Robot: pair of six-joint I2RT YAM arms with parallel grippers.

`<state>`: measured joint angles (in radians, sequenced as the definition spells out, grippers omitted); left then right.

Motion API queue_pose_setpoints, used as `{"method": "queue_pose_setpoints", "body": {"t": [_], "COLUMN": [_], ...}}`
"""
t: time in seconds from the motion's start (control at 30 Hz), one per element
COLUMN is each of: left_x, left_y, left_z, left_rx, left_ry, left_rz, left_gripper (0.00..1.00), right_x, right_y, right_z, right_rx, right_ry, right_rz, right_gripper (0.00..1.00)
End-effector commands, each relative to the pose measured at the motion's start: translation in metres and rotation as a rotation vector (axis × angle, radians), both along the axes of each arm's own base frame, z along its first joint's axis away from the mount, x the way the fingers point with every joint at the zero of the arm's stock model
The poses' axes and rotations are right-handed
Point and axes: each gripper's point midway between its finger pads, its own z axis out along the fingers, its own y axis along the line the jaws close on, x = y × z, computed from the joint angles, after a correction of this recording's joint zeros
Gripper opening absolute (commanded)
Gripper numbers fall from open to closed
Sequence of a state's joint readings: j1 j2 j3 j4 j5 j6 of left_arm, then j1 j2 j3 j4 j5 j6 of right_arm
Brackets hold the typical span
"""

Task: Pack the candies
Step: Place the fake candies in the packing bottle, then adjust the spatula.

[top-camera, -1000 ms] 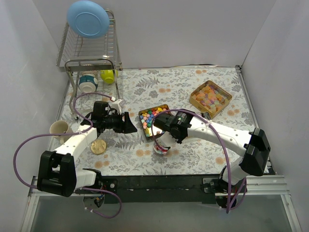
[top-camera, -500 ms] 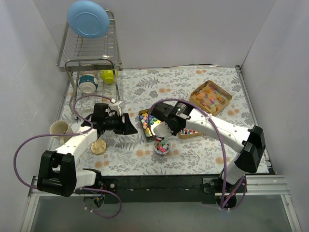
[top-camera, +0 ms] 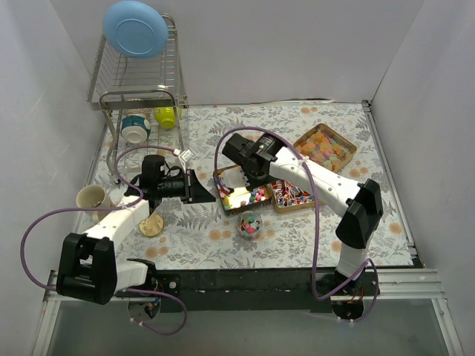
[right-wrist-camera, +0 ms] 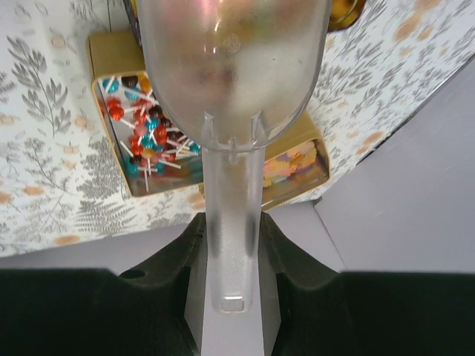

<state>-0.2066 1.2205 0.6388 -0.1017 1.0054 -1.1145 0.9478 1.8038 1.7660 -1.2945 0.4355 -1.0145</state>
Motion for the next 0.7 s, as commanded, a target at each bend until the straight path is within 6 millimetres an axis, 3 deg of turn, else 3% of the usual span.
{"method": "queue_pose_setpoints", "body": {"t": [0.0,0.17,0.47,0.67], "left_x": [0.004,0.015,0.023,0.03], "left_y": [-0.008,-0.01,-0.011,0.008], "left_z": [0.008,-0.002,-0.024,-0.047], "left_rx": [-0.066,-0.051,-0.017,0.157], "left_ry": [0.051,0.086,0.137,0.204], "left_rz": [-0.036,-0.019,0.0,0.146], "left_gripper": [0.0,0.0,0.0,0.02], "right_x": [-0.012,-0.031,-0.049,-0.021], "right_y": [0.039,0.07,0.088,0.054], "right_z": [0.02,0.034,0.054,0.027], "right_rx": [0.156,0.252,0.386,0.291], "right_ry": [0.021,0.062,0.116,0.091], "right_rz": [0.022,0.111,0.159,-0.026], "right_gripper": [0.01,0.01,0.01,0.01]}}
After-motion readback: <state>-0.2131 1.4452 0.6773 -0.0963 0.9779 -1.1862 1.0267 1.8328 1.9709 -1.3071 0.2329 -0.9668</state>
